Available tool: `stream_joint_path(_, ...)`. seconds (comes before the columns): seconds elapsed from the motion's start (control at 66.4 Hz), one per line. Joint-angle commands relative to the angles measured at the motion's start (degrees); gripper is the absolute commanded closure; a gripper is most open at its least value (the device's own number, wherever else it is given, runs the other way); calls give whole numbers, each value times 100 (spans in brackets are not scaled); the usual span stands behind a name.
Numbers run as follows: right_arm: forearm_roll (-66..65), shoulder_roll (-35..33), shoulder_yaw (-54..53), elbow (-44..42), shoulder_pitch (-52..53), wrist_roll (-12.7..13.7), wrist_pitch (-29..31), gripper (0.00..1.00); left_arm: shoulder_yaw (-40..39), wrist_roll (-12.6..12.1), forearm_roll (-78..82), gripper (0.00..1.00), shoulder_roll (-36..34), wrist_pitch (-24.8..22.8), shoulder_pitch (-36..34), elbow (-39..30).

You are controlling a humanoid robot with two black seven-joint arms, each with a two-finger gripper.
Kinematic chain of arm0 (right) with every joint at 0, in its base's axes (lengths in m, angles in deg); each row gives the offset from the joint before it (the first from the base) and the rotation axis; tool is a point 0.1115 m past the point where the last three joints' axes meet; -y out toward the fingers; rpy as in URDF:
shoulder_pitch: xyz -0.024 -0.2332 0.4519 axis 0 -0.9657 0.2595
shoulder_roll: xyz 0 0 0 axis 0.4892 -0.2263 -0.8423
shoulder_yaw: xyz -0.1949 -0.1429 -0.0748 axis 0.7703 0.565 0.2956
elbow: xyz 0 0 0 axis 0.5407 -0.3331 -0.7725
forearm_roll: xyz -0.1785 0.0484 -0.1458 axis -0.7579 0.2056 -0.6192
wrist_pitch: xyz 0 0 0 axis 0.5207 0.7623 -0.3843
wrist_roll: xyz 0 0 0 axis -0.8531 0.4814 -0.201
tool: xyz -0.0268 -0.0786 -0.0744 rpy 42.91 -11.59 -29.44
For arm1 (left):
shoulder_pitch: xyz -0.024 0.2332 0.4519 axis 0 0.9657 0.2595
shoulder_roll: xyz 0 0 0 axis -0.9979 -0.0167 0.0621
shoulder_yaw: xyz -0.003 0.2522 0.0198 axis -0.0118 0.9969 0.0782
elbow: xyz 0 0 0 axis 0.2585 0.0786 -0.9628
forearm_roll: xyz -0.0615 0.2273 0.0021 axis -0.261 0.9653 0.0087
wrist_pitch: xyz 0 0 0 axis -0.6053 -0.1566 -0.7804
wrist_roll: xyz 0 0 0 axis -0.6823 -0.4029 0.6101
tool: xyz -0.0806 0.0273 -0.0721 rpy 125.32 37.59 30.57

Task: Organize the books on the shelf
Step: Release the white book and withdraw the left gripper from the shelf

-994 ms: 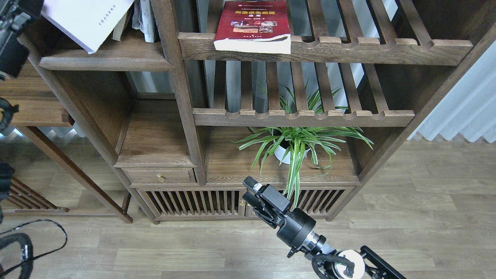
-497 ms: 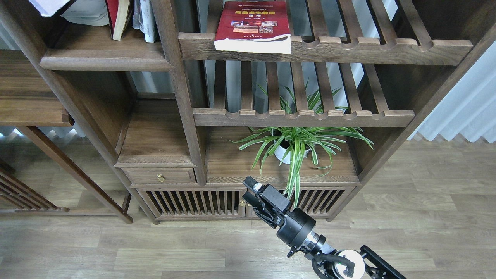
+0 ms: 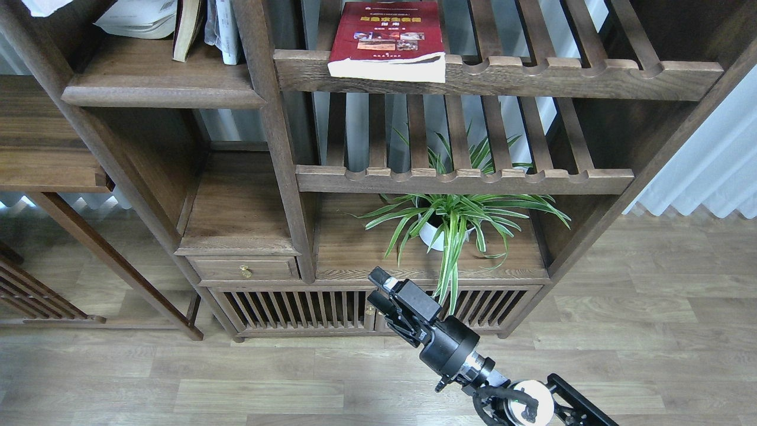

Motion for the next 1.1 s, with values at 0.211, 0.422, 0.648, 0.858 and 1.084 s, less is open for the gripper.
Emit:
stream_joint_path(0.211,9,-1,1,9,-28,0,0,1,20,-15,903,100,675,0,-847,836)
stream_joint_path(0.422,9,-1,-8,62,-19,0,0,1,187,3,1308,100,798,0,-1446,1373)
stream_joint_path(0.648,9,-1,-43,71,-10,0,0,1,389,521,1783,100,1203,0,-1798,1822)
stream_joint_path(0.858,9,-1,-34,71,16,0,0,1,503,1769,2495,100,1238,0,-1781,1997)
stream_joint_path(1.084,9,-1,-43,62,16,0,0,1,829,2279,2565,100,1229,0,-1719,2050)
